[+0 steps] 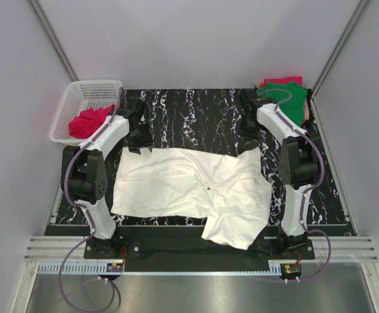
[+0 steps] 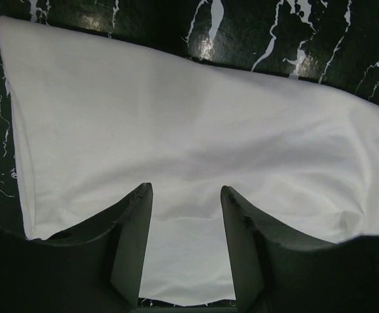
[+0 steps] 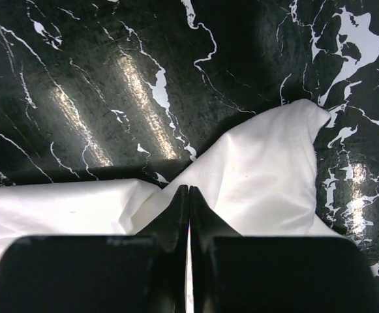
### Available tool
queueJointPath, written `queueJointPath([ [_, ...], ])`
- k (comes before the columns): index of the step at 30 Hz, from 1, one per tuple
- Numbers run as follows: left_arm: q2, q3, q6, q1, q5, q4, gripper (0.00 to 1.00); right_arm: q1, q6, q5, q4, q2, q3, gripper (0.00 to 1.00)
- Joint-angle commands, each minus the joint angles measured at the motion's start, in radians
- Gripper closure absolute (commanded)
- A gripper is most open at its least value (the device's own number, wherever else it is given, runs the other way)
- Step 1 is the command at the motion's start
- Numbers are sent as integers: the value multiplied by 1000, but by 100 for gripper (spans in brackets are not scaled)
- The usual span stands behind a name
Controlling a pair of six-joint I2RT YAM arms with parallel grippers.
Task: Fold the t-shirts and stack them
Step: Fold the tshirt
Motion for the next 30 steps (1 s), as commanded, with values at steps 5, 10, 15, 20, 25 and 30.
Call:
queueJointPath([
  [5,68,79,-45,43,-112,-36,46,-31,-17,76,-17,-43,-39,100],
  [10,98,91,-45,60,-134,-73,44,-37,-5,94,-81,-41,-22,82],
  [15,91,78,-41,61,-131,-70,44,-39,7,105,-74,-43,-68,66],
  [20,96,87,-34,64,-126,-70,44,-42,18,93,-63,-3,-80,65],
  [25,107,94,-37,66,-129,-70,44,-42,33,131,-59,25,-74,79],
  [30,140,114,-42,66,-129,-84,44,-48,42,144,-56,95,-21,77],
])
